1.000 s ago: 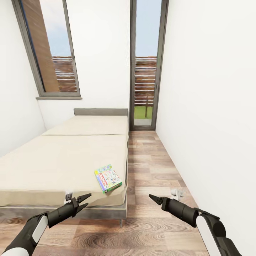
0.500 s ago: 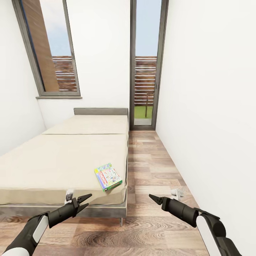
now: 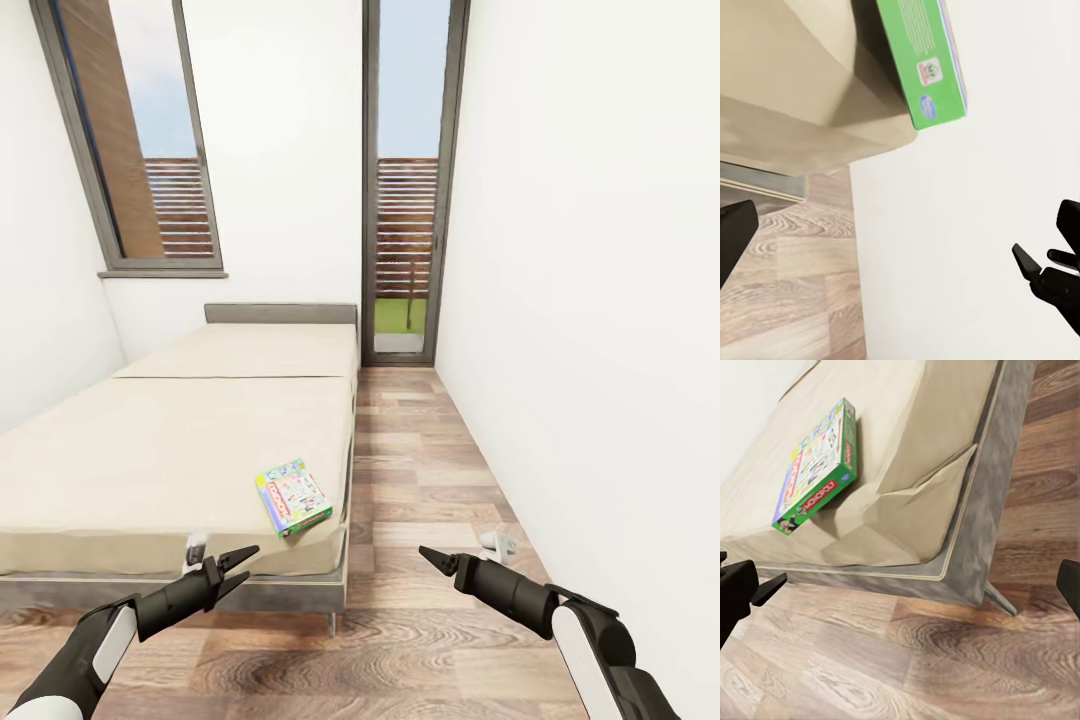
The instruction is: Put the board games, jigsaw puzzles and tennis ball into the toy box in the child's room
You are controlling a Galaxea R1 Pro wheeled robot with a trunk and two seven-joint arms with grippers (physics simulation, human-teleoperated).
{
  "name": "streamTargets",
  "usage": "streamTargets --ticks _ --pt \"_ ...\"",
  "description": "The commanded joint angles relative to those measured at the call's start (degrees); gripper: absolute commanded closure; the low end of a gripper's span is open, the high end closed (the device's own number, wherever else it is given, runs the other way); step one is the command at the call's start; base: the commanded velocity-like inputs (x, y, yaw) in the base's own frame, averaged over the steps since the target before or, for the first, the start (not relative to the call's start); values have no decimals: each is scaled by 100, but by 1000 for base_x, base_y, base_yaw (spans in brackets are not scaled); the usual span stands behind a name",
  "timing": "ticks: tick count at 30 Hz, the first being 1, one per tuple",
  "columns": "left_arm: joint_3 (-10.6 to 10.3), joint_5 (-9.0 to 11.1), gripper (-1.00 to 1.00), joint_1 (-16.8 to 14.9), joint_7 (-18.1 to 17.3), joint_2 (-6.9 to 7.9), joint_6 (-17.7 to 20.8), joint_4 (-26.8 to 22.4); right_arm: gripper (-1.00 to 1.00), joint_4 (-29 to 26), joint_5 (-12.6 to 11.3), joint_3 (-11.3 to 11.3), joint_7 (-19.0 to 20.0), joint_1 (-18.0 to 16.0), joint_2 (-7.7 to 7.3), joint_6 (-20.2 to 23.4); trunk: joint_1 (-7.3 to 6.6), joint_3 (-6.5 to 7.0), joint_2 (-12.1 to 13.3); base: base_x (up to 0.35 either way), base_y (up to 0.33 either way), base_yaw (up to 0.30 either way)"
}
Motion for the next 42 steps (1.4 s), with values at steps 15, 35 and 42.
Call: streamTargets --ticks 15,35,42 --pt "7 19 -100 -3 -8 1 39 1 -100 -3 -10 -6 19 -4 3 35 -1 -6 -2 46 -6 0" --pt "15 25 -100 -3 -8 1 38 1 -100 -1 -10 -6 16 -4 9 35 -1 -6 -2 75 0 0" --pt "14 19 -100 -3 -8 4 38 1 -100 -3 -5 -6 18 -4 3 35 -1 -6 -2 1 0 0"
